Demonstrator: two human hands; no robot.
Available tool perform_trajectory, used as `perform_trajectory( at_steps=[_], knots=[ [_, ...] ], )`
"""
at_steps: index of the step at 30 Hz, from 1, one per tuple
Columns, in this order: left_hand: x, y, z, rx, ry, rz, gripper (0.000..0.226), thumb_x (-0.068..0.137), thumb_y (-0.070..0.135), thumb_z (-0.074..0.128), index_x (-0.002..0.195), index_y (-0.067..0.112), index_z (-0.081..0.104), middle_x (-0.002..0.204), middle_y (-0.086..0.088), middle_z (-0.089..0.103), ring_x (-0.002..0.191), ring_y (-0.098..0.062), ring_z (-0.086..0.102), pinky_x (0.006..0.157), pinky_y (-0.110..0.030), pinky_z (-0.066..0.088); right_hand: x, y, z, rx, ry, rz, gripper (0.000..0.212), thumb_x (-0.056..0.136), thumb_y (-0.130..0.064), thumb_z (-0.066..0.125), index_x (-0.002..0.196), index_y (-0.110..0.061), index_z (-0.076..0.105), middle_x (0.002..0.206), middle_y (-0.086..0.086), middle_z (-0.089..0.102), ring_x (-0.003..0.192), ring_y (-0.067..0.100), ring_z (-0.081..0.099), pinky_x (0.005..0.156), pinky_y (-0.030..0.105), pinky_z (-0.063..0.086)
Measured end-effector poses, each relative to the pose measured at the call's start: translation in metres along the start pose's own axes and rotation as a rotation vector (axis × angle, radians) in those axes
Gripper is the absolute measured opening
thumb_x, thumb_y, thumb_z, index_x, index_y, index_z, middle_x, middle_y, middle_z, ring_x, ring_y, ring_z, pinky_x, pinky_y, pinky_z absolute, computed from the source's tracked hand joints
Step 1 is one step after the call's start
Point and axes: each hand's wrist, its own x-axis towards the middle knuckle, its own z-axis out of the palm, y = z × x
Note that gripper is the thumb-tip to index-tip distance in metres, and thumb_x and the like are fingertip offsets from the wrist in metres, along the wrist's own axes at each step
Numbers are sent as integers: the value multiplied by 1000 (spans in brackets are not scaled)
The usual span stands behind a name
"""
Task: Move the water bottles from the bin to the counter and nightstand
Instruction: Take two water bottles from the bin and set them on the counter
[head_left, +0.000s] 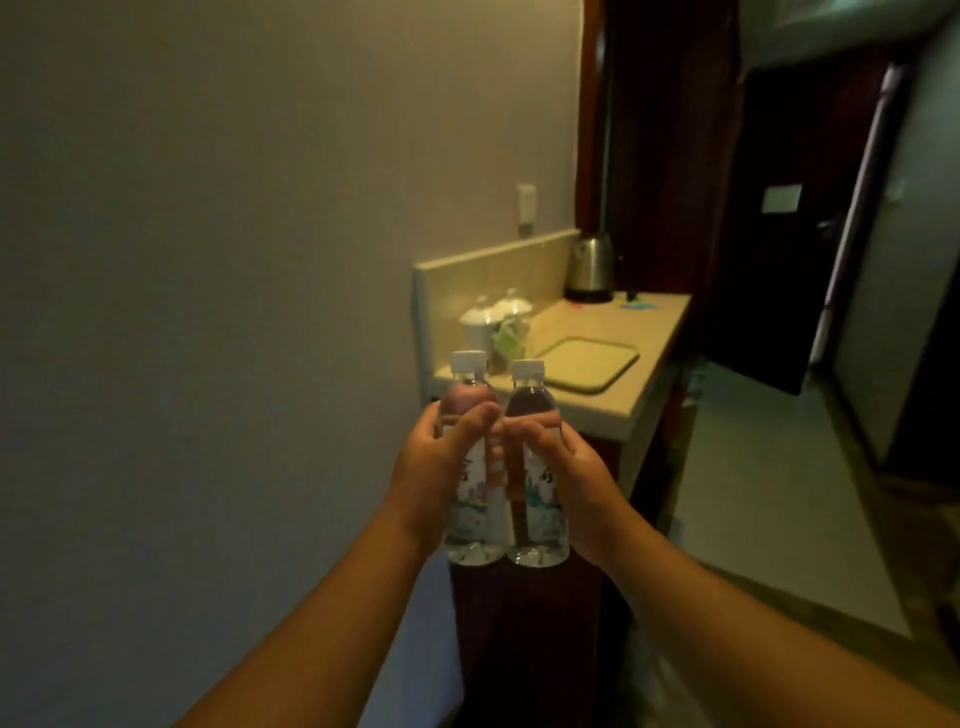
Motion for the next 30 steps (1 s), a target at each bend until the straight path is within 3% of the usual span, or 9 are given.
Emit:
perform_trajectory(
  at_steps=[4, 7, 11, 15, 20, 22, 25, 28, 30],
  knots=[
    [50, 31, 67, 23, 6, 90, 56, 77, 36, 81, 124, 15, 60, 108, -17, 74, 96, -37, 74, 81, -53, 60, 34, -70, -60, -37, -43, -81, 56, 81, -42, 78, 127, -15, 61, 121, 15, 71, 111, 32, 69, 91, 51, 57],
    [86, 44, 107, 50, 23, 137, 56, 77, 36, 81, 124, 14, 60, 107, -15, 75, 95, -33, 75, 76, -43, 62, 64, -108, -105, -32, -91, -101, 54, 86, -31, 75, 133, -13, 56, 123, 15, 71, 109, 30, 71, 86, 45, 60],
    [133, 50, 138, 138, -2, 133, 63, 72, 40, 85, 125, 17, 60, 112, -11, 75, 100, -30, 74, 88, -52, 60, 104, -132, -148, -37, -81, -117, 57, 81, -32, 75, 131, -10, 54, 116, 12, 74, 107, 29, 72, 87, 43, 59],
    [182, 44, 154, 167, 15, 117, 65, 68, 44, 86, 123, 20, 62, 112, -8, 75, 101, -29, 74, 90, -53, 58, 148, -132, -176, -72, -101, -121, 50, 81, -34, 77, 125, -17, 58, 111, 3, 77, 102, 21, 74, 74, 30, 61],
    [246, 25, 155, 244, 32, 87, 78, 52, 55, 91, 118, 24, 63, 101, 2, 78, 90, -18, 76, 70, -32, 62, 218, -112, -199, -107, -105, -122, 32, 87, -21, 76, 116, -26, 62, 111, 3, 75, 99, 14, 74, 71, 23, 59],
    [273, 15, 150, 291, 45, 101, 73, 55, 53, 90, 117, 24, 63, 98, 8, 78, 87, -13, 76, 64, -23, 60, 249, -102, -206, -120, -136, -116, 28, 88, -17, 75, 111, -28, 63, 110, 2, 76, 100, 14, 74, 68, 19, 58],
    [311, 1, 143, 327, 85, 92, 61, 62, 52, 87, 114, 28, 64, 98, 8, 77, 86, -9, 75, 64, -22, 58, 292, -93, -217, -169, -194, -78, 22, 90, -19, 72, 109, -26, 65, 108, -1, 77, 100, 14, 74, 69, 20, 58],
    [343, -9, 137, 355, 138, 67, 54, 68, 48, 86, 113, 29, 64, 105, 6, 75, 92, -13, 73, 73, -28, 58, 331, -85, -225, -256, -236, -58, 36, 86, -30, 76, 120, -27, 64, 112, -4, 76, 105, 14, 72, 84, 30, 56],
    [360, -13, 133, 384, 172, 55, 52, 70, 45, 86, 114, 29, 63, 105, 7, 74, 92, -13, 72, 69, -25, 56, 356, -79, -230, -255, -250, -36, 47, 79, -34, 81, 122, -28, 61, 114, -3, 75, 107, 16, 71, 84, 31, 56]
  ],
)
